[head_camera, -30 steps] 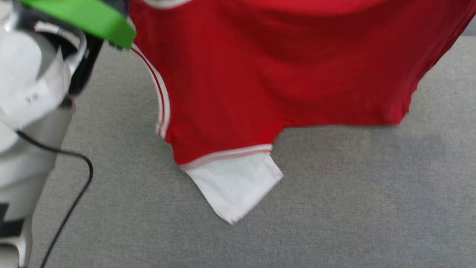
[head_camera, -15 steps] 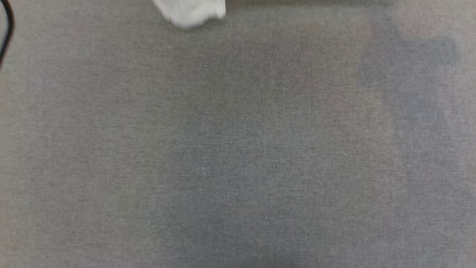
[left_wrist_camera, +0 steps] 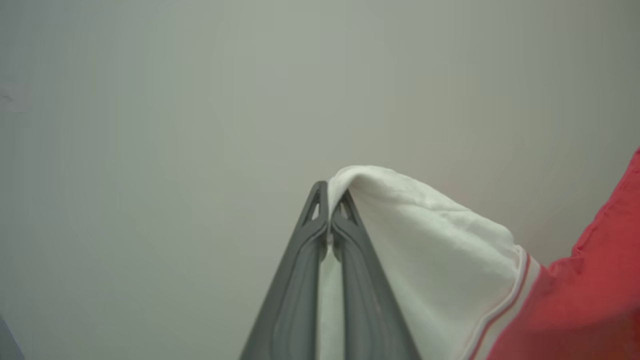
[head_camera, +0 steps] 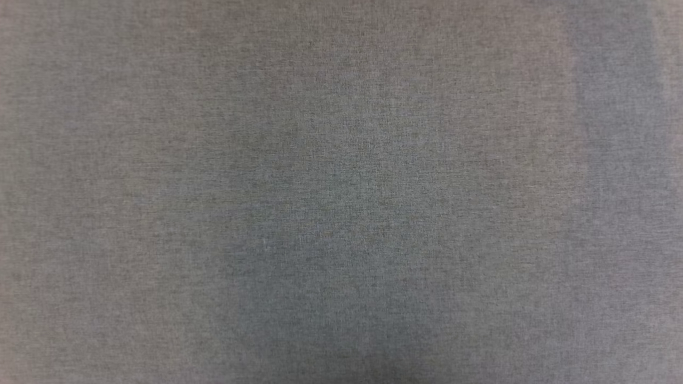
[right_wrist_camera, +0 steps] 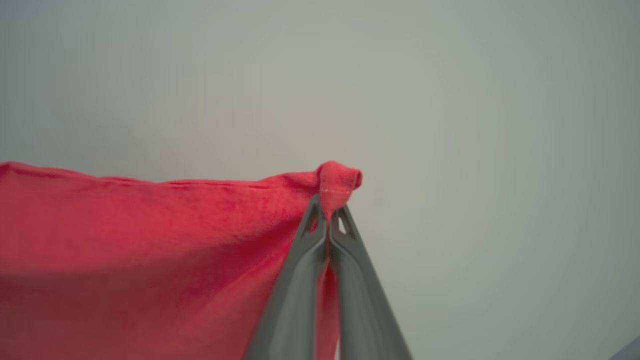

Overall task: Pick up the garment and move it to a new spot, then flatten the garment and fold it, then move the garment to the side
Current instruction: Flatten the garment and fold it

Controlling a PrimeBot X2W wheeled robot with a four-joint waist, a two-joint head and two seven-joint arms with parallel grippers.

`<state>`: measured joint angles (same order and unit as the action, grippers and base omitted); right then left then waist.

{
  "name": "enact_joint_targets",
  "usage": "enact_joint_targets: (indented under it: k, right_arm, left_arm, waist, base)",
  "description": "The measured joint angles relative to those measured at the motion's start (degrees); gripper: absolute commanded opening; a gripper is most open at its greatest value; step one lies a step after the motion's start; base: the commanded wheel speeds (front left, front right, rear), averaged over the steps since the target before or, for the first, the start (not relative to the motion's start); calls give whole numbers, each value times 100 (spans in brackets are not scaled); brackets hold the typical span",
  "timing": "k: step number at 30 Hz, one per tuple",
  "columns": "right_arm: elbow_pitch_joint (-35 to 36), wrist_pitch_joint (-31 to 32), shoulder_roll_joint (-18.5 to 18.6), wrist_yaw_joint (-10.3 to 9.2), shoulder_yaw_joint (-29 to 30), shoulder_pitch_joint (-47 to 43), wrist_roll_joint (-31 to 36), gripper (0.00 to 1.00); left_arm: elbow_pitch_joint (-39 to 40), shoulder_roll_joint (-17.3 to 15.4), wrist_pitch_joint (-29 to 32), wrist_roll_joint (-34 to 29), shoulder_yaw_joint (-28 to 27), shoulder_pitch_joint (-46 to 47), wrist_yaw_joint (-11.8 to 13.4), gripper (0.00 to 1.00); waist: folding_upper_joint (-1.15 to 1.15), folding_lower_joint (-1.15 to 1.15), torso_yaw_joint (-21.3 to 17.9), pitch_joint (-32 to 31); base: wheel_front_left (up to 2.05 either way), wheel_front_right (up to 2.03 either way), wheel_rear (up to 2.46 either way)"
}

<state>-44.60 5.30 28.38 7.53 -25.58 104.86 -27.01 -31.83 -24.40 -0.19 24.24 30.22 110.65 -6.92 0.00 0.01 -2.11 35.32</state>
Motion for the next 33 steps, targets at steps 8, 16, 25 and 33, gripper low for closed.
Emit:
enact_joint_targets:
  k: [8,16,25,33]
  right_arm:
    - [-494,-367,-167,0,-554,-232,-379,0]
    - [-616,-1011,-297,0,-1105,-1470,-1099,0]
    - [-361,-1410,-252,0,-1729,-2947,-1742,0]
    - [63,-1547,93,0,-2354,-4322,-2213,0]
  left_arm:
    - [-376,-118,-438,191,313,-422,-41,0]
    - [-578,-122,-887,571,680,-1650,-38,0]
    - [-392,-140,-1218,839,782,-3409,131,0]
    - [170,-434,-1341,1201,817,-5275,353,0]
  waist:
    - [0,0,-21,251]
    - [0,0,14,-108]
    - [0,-1,77,-709]
    - [0,-2,118,-1339]
  base:
    - [0,0,0]
    - [0,0,0]
    - [0,0,0]
    - [0,0,0]
